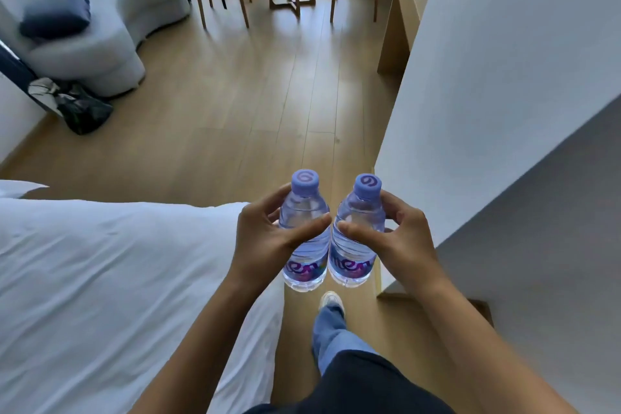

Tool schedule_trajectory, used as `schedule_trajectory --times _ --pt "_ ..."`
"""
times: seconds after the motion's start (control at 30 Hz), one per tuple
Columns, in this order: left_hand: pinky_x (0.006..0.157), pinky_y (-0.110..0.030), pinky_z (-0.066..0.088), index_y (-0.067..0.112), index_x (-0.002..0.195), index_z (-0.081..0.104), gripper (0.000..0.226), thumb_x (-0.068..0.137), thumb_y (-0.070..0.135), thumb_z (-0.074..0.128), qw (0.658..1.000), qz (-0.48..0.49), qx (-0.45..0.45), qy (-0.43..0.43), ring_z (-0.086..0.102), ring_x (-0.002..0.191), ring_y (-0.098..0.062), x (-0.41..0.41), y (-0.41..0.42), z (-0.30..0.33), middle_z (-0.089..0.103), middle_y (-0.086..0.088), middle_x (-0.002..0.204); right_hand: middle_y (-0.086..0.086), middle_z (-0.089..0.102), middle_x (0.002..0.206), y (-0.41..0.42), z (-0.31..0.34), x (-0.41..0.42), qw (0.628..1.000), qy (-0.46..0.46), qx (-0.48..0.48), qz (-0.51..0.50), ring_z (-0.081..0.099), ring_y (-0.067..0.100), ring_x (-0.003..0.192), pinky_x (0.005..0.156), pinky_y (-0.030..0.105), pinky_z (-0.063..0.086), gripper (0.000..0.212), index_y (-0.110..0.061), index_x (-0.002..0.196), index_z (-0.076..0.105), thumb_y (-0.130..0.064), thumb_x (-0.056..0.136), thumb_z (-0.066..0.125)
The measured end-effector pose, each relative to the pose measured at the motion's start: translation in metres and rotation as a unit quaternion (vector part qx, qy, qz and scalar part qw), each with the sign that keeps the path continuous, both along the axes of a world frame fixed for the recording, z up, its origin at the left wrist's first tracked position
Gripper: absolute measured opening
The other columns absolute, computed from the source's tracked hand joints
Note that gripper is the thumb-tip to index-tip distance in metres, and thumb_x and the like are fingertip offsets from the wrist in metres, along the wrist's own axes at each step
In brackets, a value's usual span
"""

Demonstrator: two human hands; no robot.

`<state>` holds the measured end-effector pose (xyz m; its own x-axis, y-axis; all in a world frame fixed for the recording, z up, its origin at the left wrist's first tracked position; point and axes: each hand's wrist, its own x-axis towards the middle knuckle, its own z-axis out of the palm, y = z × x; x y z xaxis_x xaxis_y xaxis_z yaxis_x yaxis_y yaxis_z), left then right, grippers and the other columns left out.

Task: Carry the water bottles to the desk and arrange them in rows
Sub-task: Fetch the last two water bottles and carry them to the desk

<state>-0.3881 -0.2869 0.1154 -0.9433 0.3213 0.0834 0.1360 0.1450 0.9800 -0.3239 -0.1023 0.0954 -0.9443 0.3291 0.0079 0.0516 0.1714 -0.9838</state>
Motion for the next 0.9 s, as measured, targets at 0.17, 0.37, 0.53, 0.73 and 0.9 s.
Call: schedule_trajectory --times 0.17,0.37,0.53,0.73,0.9 --pt "0.073 -0.022 0.057 0.021 0.103 0.074 0.04 0.066 0.028 0.086 1.0 0.01 0.025 0.0 0.073 0.08 -0.009 -0.112 0.049 0.011 0.078 0.006 0.089 -0.019 0.074 0.096 0.053 0.012 -0.118 0.999 0.029 0.011 0.012 0.072 0.008 0.092 0.078 0.023 0.058 0.039 -0.033 0.109 0.07 -0.035 0.072 0.084" --pt "0.069 -0.02 0.056 0.022 0.099 0.075 0.036 0.065 0.028 0.086 0.999 0.017 0.035 -0.01 0.073 0.076 -0.009 -0.231 0.101 0.019 0.078 0.004 0.086 -0.022 0.074 0.094 0.104 0.019 -0.233 0.999 0.045 0.009 0.003 0.071 0.004 0.091 0.073 0.015 0.055 0.037 -0.036 0.108 0.069 -0.027 0.076 0.085" --pt "0.067 -0.018 0.054 0.027 0.095 0.076 0.029 0.07 0.019 0.086 0.999 -0.004 0.039 -0.019 0.072 0.075 -0.006 -0.335 0.141 0.012 0.077 0.004 0.085 -0.022 0.074 0.094 0.138 0.011 -0.33 0.999 0.043 0.008 -0.02 0.07 0.003 0.09 0.072 0.013 0.055 0.036 -0.032 0.109 0.07 -0.024 0.077 0.085" --pt "0.072 -0.024 0.058 0.026 0.098 0.075 0.033 0.068 0.025 0.088 0.998 -0.046 0.03 -0.023 0.074 0.081 -0.012 -0.482 0.19 0.009 0.078 0.002 0.087 -0.018 0.074 0.09 0.183 0.01 -0.462 0.998 0.033 0.021 -0.053 0.072 0.008 0.088 0.074 0.02 0.057 0.035 -0.032 0.105 0.071 -0.029 0.074 0.086" --pt "0.077 -0.029 0.06 0.028 0.103 0.074 0.038 0.067 0.03 0.088 0.996 -0.083 0.024 -0.016 0.074 0.086 -0.015 -0.591 0.232 0.02 0.077 0.004 0.091 -0.013 0.075 0.09 0.222 0.021 -0.561 0.996 0.023 0.015 -0.088 0.072 0.013 0.088 0.08 0.036 0.061 0.036 -0.03 0.105 0.072 -0.029 0.073 0.088"
